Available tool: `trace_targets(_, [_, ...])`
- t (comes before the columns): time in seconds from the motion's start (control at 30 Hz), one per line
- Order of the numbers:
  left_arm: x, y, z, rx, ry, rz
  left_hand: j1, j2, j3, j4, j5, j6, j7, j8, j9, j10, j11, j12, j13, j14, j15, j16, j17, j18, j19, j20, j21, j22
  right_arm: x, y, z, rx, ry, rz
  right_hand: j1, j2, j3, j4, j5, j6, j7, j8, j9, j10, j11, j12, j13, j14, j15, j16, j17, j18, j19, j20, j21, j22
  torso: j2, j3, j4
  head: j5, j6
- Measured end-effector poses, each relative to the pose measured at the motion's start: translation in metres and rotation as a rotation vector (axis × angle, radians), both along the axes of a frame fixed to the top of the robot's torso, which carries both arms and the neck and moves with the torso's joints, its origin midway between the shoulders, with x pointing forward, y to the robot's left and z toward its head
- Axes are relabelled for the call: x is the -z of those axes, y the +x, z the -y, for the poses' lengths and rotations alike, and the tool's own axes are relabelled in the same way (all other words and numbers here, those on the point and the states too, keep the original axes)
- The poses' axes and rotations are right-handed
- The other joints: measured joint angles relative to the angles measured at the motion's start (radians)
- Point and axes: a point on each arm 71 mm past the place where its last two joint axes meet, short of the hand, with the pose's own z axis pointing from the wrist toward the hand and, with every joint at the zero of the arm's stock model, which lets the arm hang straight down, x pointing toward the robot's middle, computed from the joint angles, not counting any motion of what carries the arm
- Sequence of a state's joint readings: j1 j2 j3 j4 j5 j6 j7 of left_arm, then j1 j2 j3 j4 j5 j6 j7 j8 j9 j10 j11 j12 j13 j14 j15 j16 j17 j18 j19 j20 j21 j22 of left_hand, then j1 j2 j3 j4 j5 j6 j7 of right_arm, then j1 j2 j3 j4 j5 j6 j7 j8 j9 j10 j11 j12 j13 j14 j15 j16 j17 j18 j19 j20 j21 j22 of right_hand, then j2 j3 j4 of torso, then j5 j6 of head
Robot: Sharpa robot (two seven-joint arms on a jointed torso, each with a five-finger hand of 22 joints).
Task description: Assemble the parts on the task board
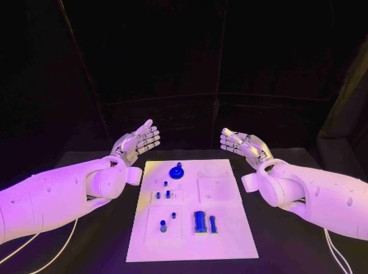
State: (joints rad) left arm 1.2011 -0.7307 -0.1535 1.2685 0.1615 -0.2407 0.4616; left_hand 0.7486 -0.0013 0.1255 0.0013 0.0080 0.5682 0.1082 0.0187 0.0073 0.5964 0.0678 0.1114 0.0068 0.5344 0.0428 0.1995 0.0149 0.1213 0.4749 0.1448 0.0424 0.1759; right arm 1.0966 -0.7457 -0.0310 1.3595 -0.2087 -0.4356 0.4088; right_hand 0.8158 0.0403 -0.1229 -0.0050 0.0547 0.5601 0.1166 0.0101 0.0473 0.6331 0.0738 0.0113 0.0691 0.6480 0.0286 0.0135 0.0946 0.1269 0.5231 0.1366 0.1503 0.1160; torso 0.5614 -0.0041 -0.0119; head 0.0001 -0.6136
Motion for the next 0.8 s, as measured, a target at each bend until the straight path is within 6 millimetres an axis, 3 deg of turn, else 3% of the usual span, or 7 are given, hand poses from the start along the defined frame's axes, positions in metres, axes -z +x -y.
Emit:
trace_targets(0.17, [0.004, -0.022, 0.022, -0.028, -0.001, -0.011, -0.147, 0.001, -0.023, -0.001, 0.000, -0.111, -0.036, -0.008, -0.004, -0.117, -0.039, -0.033, -0.003, -0.105, -0.025, -0.038, -0.009, -0.017, -0.093, -0.028, -0.023, -0.035, -0.003, -0.022, -0.020, 0.043, 0.071, -0.015, -0.160, -0.024, 0.021, 0.004, -0.032, -0.110, -0.025, -0.002, -0.028, -0.124, -0.042, -0.004, -0.040, -0.127, -0.017, -0.005, -0.052, -0.015, -0.102, -0.027, -0.029, -0.024, -0.012, 0.0030, 0.0084, 0.000, 0.012])
trace_targets(0.27, [0.004, -0.035, 0.033, -0.054, 0.013, -0.010, -0.214, 0.001, -0.043, -0.001, 0.000, -0.163, -0.063, -0.011, -0.005, -0.171, -0.050, -0.062, -0.004, -0.153, -0.032, -0.057, -0.011, -0.027, -0.136, -0.041, -0.029, -0.050, -0.005, -0.030, -0.024, 0.081, 0.094, -0.023, -0.233, -0.030, 0.042, 0.003, -0.037, -0.160, -0.054, -0.002, -0.035, -0.182, -0.055, -0.004, -0.052, -0.185, -0.021, -0.005, -0.068, -0.029, -0.149, -0.039, -0.043, -0.054, -0.015, 0.0035, 0.0102, 0.000, 0.013])
trace_targets(0.37, [0.003, -0.044, 0.039, -0.084, 0.031, -0.003, -0.278, 0.001, -0.074, -0.001, -0.001, -0.211, -0.081, -0.011, -0.005, -0.221, -0.058, -0.082, -0.005, -0.198, -0.036, -0.073, -0.011, -0.068, -0.175, -0.061, -0.034, -0.065, -0.006, -0.036, -0.025, 0.123, 0.108, -0.030, -0.299, -0.034, 0.072, 0.004, -0.043, -0.206, -0.078, -0.002, -0.040, -0.232, -0.062, -0.004, -0.058, -0.238, -0.024, -0.009, -0.078, -0.059, -0.190, -0.067, -0.055, -0.078, -0.016, 0.0038, 0.0110, 0.000, 0.014])
trace_targets(0.4, [0.002, -0.047, 0.041, -0.098, 0.041, 0.001, -0.296, 0.001, -0.082, -0.001, -0.004, -0.225, -0.085, -0.011, -0.005, -0.237, -0.059, -0.085, -0.005, -0.212, -0.037, -0.079, -0.012, -0.068, -0.186, -0.072, -0.034, -0.070, -0.006, -0.037, -0.026, 0.137, 0.112, -0.032, -0.321, -0.035, 0.079, 0.005, -0.043, -0.220, -0.084, -0.002, -0.041, -0.249, -0.064, -0.004, -0.060, -0.255, -0.025, -0.009, -0.081, -0.074, -0.202, -0.079, -0.065, -0.084, -0.016, 0.0038, 0.0113, 0.000, 0.014])
trace_targets(0.47, [0.001, -0.051, 0.042, -0.119, 0.055, 0.007, -0.332, 0.001, -0.093, -0.001, -0.004, -0.252, -0.092, -0.011, -0.006, -0.264, -0.061, -0.093, -0.005, -0.236, -0.039, -0.088, -0.013, -0.084, -0.208, -0.092, -0.034, -0.078, -0.006, -0.038, -0.025, 0.156, 0.113, -0.033, -0.359, -0.036, 0.092, 0.004, -0.047, -0.246, -0.093, -0.006, -0.043, -0.279, -0.067, -0.004, -0.062, -0.285, -0.026, -0.009, -0.085, -0.075, -0.229, -0.094, -0.086, -0.093, -0.017, 0.0038, 0.0114, 0.000, 0.014])
trace_targets(0.67, [-0.001, -0.058, 0.044, -0.174, 0.100, 0.028, -0.423, 0.001, -0.109, -0.001, -0.004, -0.321, -0.102, -0.015, -0.006, -0.337, -0.066, -0.100, -0.006, -0.302, -0.041, -0.128, -0.013, -0.100, -0.266, -0.127, -0.034, -0.135, -0.006, -0.039, -0.022, 0.197, 0.114, -0.035, -0.459, -0.039, 0.106, 0.005, -0.048, -0.315, -0.108, -0.006, -0.045, -0.356, -0.072, -0.008, -0.066, -0.365, -0.027, -0.009, -0.091, -0.105, -0.292, -0.121, -0.126, -0.108, -0.017, 0.0041, 0.0118, 0.000, 0.014])
trace_targets(0.8, [-0.002, -0.058, 0.042, -0.194, 0.119, 0.039, -0.472, 0.002, -0.114, -0.001, -0.004, -0.359, -0.105, -0.015, -0.006, -0.376, -0.067, -0.105, -0.006, -0.337, -0.042, -0.162, -0.013, -0.100, -0.298, -0.135, -0.038, -0.154, -0.006, -0.039, -0.022, 0.210, 0.114, -0.036, -0.511, -0.039, 0.112, 0.005, -0.048, -0.351, -0.112, -0.006, -0.045, -0.396, -0.073, -0.008, -0.067, -0.406, -0.029, -0.009, -0.092, -0.105, -0.327, -0.128, -0.136, -0.111, -0.017, 0.0041, 0.0119, 0.000, 0.014])
